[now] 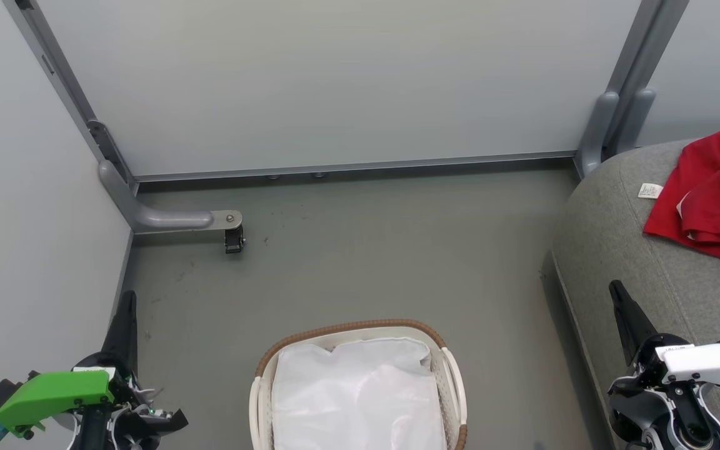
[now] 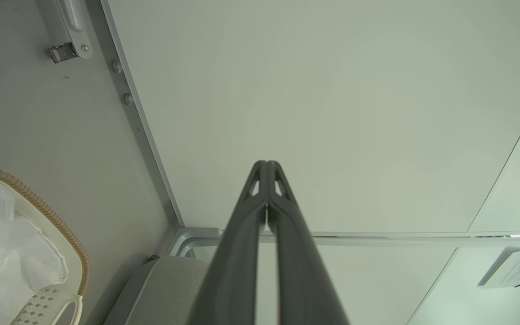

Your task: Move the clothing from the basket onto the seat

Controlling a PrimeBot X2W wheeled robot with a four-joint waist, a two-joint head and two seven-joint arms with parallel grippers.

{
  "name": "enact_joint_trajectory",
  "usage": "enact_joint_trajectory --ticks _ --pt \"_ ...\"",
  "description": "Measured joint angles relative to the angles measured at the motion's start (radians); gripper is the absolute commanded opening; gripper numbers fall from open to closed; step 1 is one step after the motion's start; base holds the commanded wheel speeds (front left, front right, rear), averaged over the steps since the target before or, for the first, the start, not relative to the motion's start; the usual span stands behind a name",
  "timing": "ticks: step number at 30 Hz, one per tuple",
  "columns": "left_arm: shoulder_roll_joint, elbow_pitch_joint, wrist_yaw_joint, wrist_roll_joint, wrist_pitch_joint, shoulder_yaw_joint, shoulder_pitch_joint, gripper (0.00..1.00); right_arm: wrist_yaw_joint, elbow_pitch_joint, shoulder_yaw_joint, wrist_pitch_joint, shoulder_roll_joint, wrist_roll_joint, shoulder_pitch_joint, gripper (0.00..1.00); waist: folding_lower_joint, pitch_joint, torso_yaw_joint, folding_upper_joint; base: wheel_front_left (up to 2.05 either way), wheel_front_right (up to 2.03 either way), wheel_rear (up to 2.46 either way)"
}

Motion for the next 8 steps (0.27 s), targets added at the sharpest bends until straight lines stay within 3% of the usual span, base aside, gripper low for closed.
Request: enact_joint_trajectory --ticks 8 --pt "0.0 0.0 0.0 0.0 0.0 0.0 0.0 0.0 0.0 0.0 0.0 0.0 0.0 0.0 0.0 0.0 0.0 0.0 0.0 0.0 0.0 0.0 0.0"
